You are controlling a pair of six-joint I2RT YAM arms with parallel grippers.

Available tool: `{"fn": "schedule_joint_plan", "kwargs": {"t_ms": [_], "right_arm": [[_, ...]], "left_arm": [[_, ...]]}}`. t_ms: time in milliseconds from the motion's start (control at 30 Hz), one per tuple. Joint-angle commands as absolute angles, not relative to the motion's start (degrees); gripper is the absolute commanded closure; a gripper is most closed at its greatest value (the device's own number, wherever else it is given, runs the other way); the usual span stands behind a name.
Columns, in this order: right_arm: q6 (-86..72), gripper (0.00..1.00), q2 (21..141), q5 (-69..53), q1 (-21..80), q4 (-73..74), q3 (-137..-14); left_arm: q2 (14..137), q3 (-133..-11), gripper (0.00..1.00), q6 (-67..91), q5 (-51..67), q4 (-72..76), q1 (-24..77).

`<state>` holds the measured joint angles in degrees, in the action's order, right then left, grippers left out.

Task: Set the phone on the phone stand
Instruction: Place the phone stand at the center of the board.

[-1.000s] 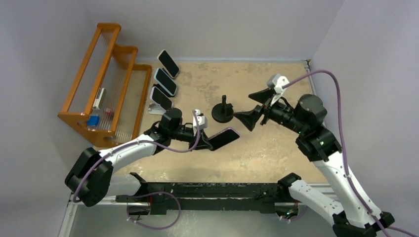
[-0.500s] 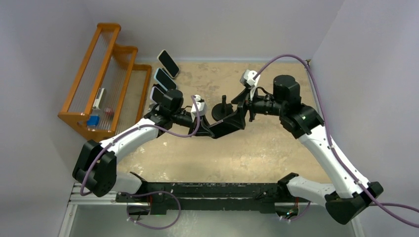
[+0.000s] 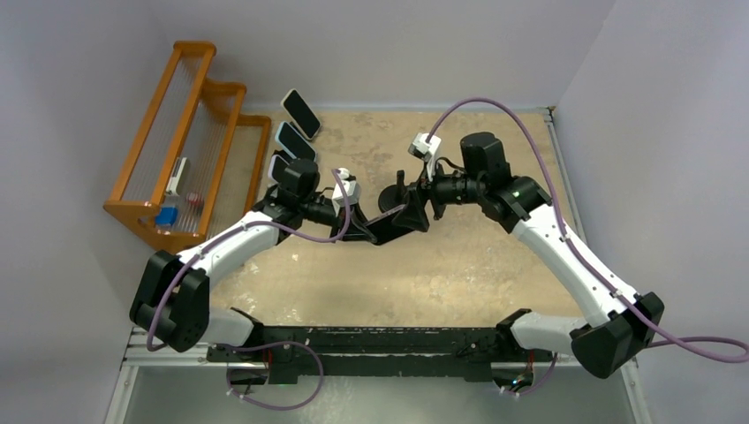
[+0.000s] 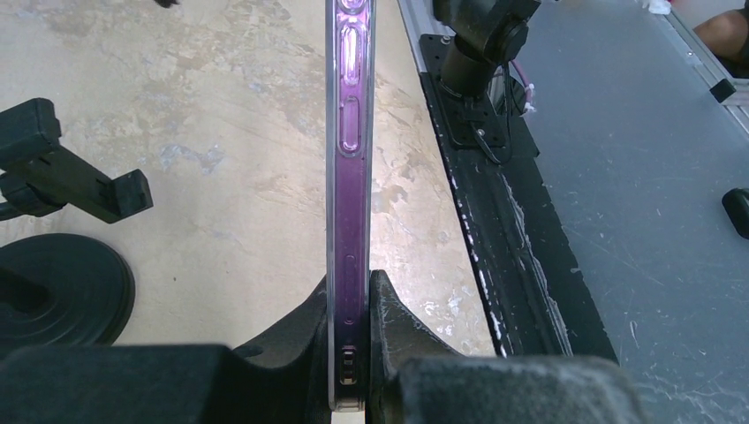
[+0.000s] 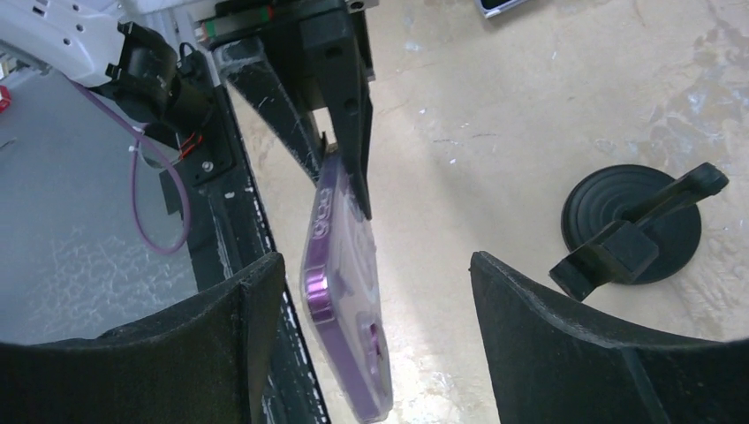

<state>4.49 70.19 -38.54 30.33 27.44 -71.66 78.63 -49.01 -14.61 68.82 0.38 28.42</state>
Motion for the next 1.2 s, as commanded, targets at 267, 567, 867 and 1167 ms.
{"fn": "schedule_joint_plan", "kwargs": {"t_ms": [267,567,867,1167], "right_arm": [[4.7,0.37,71.1,-40.1,32.9,28.1,-68.6],[5.5,0.88,73.2,-40.5,33.3,27.3,-68.6],[-2.5,1.0,61.6,-27.4,32.9,14.9,-63.0],[-8.9,1.0,45.4,-33.9,18.9,-6.3,-48.8]], "left_arm": [[78.4,-49.6,1.0,-16.6,75.6,5.6,26.4],[79.4,-49.5,1.0,-16.2,76.0,6.0,26.4],[79.0,-47.0,0.67,-13.0,68.6,10.9,25.9],[84.4,-38.6,0.58,-4.6,60.7,34.5,22.3]]}}
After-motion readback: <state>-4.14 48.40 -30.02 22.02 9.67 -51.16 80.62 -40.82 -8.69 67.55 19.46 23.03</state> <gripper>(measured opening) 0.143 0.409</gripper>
